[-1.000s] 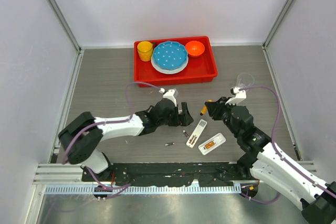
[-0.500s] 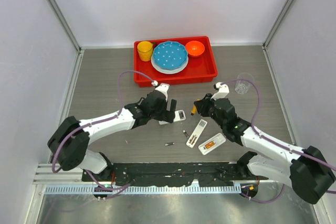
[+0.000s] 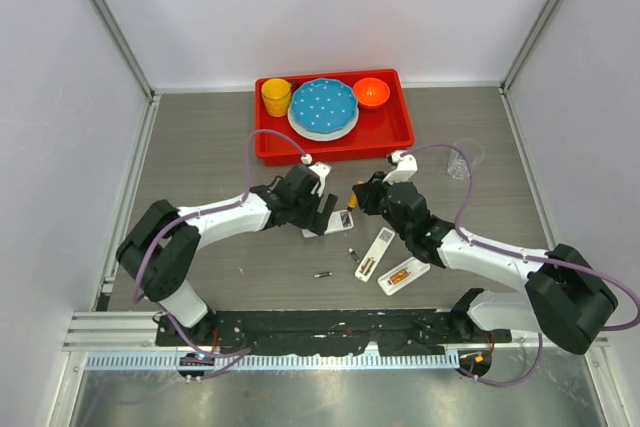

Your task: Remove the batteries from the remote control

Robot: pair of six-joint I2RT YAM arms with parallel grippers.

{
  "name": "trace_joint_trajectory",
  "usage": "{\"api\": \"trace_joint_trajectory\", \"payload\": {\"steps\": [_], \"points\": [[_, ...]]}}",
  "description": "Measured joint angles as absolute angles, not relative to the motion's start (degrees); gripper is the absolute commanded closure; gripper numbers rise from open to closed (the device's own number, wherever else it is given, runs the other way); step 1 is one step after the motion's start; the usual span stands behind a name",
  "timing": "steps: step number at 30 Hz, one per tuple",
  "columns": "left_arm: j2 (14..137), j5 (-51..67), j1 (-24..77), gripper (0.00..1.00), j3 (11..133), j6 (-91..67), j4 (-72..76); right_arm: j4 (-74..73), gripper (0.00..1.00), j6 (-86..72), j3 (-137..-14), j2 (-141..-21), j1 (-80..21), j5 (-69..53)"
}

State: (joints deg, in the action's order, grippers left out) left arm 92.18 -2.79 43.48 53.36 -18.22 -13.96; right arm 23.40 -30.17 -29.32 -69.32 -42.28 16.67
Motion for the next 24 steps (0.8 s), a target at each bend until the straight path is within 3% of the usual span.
{"api": "trace_joint_trajectory", "payload": {"steps": [24], "points": [[94.8,1.6,43.4,0.23,52.2,-16.3,-11.7,28.4,0.99,-25.2,-29.8,-74.6,-49.7,34.2]]}}
